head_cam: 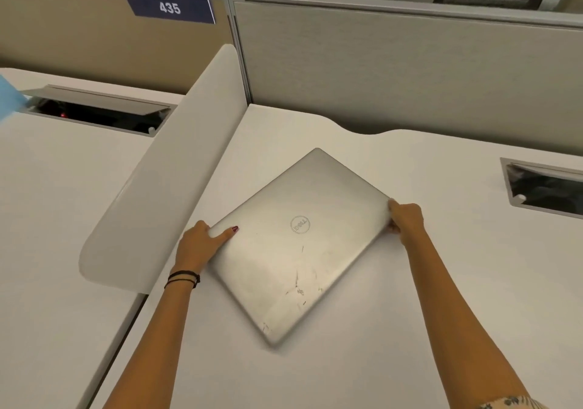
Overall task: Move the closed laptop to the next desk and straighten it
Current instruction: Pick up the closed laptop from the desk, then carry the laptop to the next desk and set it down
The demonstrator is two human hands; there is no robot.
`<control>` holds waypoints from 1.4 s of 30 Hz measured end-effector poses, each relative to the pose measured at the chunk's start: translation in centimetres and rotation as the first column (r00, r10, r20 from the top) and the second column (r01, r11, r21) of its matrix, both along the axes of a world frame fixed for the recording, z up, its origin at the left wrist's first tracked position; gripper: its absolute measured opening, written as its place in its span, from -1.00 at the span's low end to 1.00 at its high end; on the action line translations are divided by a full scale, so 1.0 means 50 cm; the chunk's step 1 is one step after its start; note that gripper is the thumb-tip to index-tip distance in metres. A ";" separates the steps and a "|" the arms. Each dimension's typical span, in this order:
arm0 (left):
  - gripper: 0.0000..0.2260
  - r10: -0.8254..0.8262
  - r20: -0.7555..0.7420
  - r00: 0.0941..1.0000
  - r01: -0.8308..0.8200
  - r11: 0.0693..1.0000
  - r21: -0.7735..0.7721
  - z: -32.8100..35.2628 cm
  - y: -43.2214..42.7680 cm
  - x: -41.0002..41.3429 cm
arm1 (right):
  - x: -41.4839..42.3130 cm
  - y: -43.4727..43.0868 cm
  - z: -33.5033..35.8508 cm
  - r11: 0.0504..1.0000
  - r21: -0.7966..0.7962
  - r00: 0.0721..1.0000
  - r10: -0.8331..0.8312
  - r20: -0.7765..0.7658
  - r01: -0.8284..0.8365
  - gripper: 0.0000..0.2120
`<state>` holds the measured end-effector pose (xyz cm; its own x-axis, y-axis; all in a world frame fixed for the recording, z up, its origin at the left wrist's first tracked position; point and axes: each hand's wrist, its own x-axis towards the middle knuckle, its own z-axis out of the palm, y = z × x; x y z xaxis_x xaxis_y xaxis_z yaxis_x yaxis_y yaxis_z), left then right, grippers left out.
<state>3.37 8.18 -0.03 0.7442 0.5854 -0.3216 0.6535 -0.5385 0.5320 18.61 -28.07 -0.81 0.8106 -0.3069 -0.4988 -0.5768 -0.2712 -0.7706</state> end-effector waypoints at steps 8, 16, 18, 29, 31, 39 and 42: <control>-0.55 -0.168 -0.099 0.981 0.168 0.986 -0.007 0.016 -0.088 -0.129 | -0.098 -0.077 -0.001 0.996 -0.075 0.998 0.042 0.054 -0.038 -0.63; -0.43 -0.305 -0.157 0.939 0.301 0.952 -0.044 0.013 -0.237 -0.267 | -0.187 -0.204 0.017 0.989 -0.143 1.000 -0.023 -0.002 0.022 -0.63; -0.41 -0.332 -0.154 0.931 0.327 0.943 -0.054 0.013 -0.277 -0.292 | -0.210 -0.244 0.021 0.984 -0.158 0.996 -0.083 -0.031 0.077 -0.65; -0.50 -0.529 -0.072 0.845 0.525 0.848 -0.063 0.031 -0.475 -0.319 | -0.352 -0.499 0.027 0.930 -0.156 0.937 -0.345 -0.058 0.333 -0.66; -0.49 -0.551 -0.061 0.832 0.548 0.834 -0.064 0.033 -0.513 -0.317 | -0.377 -0.546 0.029 0.920 -0.146 0.925 -0.376 -0.062 0.364 -0.66; -0.49 -0.616 -0.078 0.784 0.613 0.788 -0.055 0.026 -0.660 -0.312 | -0.432 -0.708 0.045 0.901 -0.142 0.902 -0.424 -0.084 0.410 -0.68; -0.49 -0.616 -0.083 0.783 0.613 0.788 -0.061 0.021 -0.705 -0.316 | -0.434 -0.753 0.045 0.899 -0.111 0.897 -0.434 -0.084 0.424 -0.68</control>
